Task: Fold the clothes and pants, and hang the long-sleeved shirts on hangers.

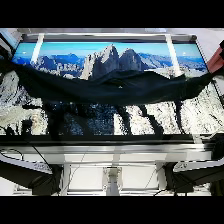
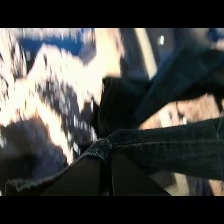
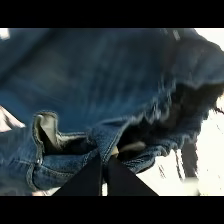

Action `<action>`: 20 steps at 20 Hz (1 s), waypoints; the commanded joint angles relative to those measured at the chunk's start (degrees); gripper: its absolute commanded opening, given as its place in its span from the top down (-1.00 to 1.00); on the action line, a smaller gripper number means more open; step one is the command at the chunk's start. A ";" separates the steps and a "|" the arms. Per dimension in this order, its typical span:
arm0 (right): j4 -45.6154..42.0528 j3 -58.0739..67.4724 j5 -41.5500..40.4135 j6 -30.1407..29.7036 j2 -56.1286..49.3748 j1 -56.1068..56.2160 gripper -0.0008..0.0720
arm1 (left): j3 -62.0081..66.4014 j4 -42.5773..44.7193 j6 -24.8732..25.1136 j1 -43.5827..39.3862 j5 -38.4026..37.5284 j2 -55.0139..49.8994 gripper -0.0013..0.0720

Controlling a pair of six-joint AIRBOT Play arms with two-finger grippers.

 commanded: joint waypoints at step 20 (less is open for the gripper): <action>-22.01 -45.59 -11.65 -9.38 15.37 -12.07 0.92 | -30.93 32.00 6.69 -0.46 -3.13 6.54 0.90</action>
